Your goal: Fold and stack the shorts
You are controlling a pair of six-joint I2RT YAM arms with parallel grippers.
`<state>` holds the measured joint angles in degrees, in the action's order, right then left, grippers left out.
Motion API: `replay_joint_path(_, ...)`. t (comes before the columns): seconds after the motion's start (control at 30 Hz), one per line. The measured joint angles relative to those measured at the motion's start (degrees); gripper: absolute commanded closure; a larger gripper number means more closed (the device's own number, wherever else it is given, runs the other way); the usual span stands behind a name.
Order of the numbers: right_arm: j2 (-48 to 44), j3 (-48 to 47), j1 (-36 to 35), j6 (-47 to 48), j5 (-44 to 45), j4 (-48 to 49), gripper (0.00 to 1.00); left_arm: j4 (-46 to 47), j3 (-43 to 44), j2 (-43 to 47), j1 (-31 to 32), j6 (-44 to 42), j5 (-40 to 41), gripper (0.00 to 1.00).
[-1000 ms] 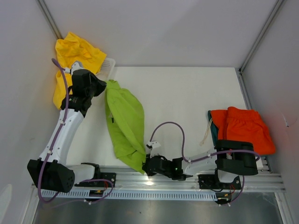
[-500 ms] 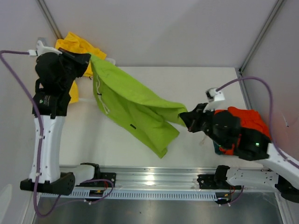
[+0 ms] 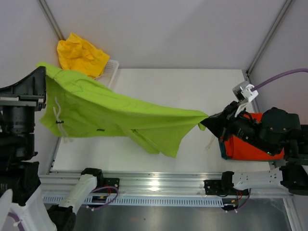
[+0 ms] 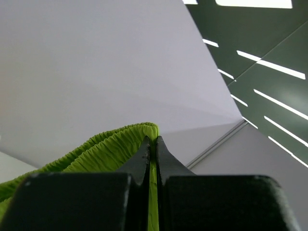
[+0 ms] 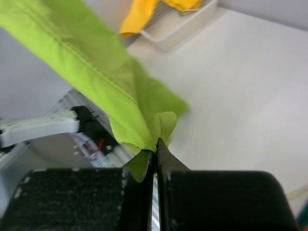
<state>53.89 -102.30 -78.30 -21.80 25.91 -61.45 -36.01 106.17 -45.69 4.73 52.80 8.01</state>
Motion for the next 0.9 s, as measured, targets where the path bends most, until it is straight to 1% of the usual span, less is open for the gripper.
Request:
replay_joint_path(0.1, 3.5, -2.7, 1.2, 2.4, 7.1, -1.8, 1.0, 2.5, -2.8, -2.0, 0.0, 0.9, -0.3, 1.0)
replay_joint_path(0.17, 5.6, -2.8, 5.1, 4.2, 10.2, -1.8, 1.0, 4.9, -6.5, -4.3, 0.0, 1.7, -0.8, 1.0)
replay_joint_path(0.2, 6.7, -2.6, 9.1, 5.9, 10.4, -1.5, 1.0, 6.4, -8.6, -6.1, 0.0, 2.3, -1.2, 1.0)
replay_joint_path(0.23, 7.5, -2.4, 13.6, 7.4, 9.9, -0.9, 1.0, 8.0, -10.9, -8.1, 0.0, 2.9, -1.7, 1.0)
replay_joint_path(0.27, 8.7, -1.7, 19.7, 8.9, 8.4, 0.5, 1.0, 9.0, -12.6, -9.7, 0.0, 3.3, -2.2, 1.0)
replay_joint_path(0.3, 9.4, -0.5, 24.5, 10.6, 5.1, 2.5, 1.0, 10.3, -14.6, -11.5, 0.0, 4.0, -2.6, 1.0)
replay_joint_path(0.33, 10.9, 0.2, 31.5, 11.4, 3.5, 3.5, 1.0, 12.1, -16.4, -13.5, 0.0, 4.7, -3.1, 1.0)
replay_joint_path(0.4, 14.1, 0.7, 45.5, 12.8, -5.4, 6.0, 1.0, 15.8, -19.5, -18.1, 0.1, 6.2, -3.9, 1.0)
replay_joint_path(0.47, 19.4, -1.4, 60.9, 11.9, -17.9, 8.4, 1.0, 19.1, -20.3, -23.1, 0.7, 7.9, -5.3, 1.0)
replay_joint_path(0.53, 27.3, -7.8, 71.6, 8.7, -29.2, 10.6, 1.0, 23.4, -17.4, -29.5, 1.8, 9.8, -7.9, 1.0)
replay_joint_path(0.57, 31.6, -12.3, 75.2, 6.6, -33.7, 11.9, 1.0, 25.5, -14.4, -33.7, 2.3, 10.7, -9.0, 1.0)
replay_joint_path(0.63, 41.4, -25.3, 79.6, 3.0, -40.8, 12.4, 1.0, 28.4, -3.1, -43.7, 2.6, 12.2, -11.3, 1.0)
replay_joint_path(0.67, 46.3, -33.1, 81.1, 1.2, -43.8, 13.4, 1.0, 26.8, 5.4, -49.4, 2.6, 12.8, -11.9, 1.0)
replay_joint_path(0.7, 50.7, -40.5, 82.3, -0.7, -46.4, 14.2, 1.0, 27.5, 13.0, -54.5, 2.6, 13.0, -12.7, 1.0)
replay_joint_path(0.73, 53.4, -44.9, 83.2, -2.3, -48.8, 16.1, 1.0, 28.3, 19.1, -58.1, 2.6, 13.3, -13.1, 1.0)
replay_joint_path(0.77, 54.2, -46.4, 84.3, -4.0, -51.6, 18.1, 1.0, 28.8, 23.4, -60.5, 2.6, 13.6, -13.4, 1.0)
replay_joint_path(0.8, 53.9, -45.4, 85.2, -5.9, -54.4, 20.5, 1.0, 29.1, 24.9, -61.2, 2.6, 13.8, -13.6, 1.0)
replay_joint_path(0.87, 50.3, -37.8, 86.9, -8.8, -58.6, 27.1, 1.0, 32.8, 23.1, -60.4, 2.4, 14.6, -15.0, 1.0)
replay_joint_path(0.9, 48.3, -33.2, 87.6, -10.1, -60.4, 29.7, 1.0, 36.3, 18.5, -58.2, 2.3, 15.0, -15.7, 1.0)
